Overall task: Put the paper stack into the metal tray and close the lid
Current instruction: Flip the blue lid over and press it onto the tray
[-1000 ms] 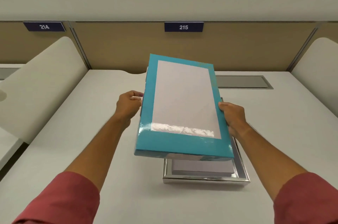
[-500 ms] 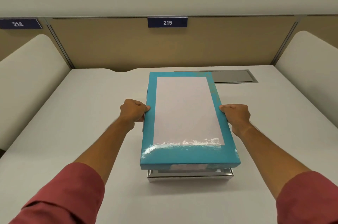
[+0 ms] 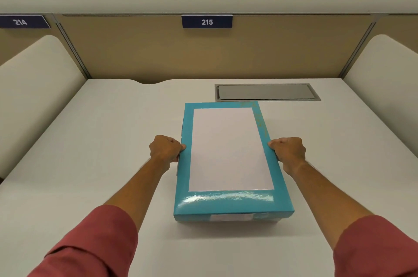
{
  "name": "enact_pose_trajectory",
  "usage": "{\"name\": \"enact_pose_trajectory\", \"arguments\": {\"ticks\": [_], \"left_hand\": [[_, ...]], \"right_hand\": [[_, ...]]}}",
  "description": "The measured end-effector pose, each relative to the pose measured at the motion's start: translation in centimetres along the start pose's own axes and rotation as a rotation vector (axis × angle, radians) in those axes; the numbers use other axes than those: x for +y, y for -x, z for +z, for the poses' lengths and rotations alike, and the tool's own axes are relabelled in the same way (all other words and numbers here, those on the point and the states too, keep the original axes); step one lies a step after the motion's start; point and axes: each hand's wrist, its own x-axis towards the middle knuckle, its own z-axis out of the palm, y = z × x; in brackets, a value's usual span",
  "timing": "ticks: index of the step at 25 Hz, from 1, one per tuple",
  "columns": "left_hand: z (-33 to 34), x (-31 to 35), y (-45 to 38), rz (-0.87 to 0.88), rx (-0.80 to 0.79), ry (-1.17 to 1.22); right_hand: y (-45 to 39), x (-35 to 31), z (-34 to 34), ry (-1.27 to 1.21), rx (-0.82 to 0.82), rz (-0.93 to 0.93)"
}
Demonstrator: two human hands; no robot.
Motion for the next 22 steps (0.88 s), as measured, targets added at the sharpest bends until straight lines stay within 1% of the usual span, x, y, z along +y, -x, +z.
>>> {"name": "enact_pose_trajectory", "arguments": {"ticks": [5,9,16,22], "left_hand": [[0.3,-0.8,0.0,-0.008,-0.004,-0.037],[0.3,-0.7,-0.3,-0.001,0.025,-0.053],[0.9,-0.1,-0.8,0.044,0.049,-0.128],[0.9,0.2,-1.5,0.001,0.046,-0.139]], "right_hand": [[0.1,1.8,0.4,-0.009,-0.014,0.063],[-0.2,0.9,0.5,0.032,0.004,0.054],[-0.6,0.7,0.4,0.080,-0.013,0.030],[-0.7,0.6,0.7,0.112,-0.013,0.049]]}}
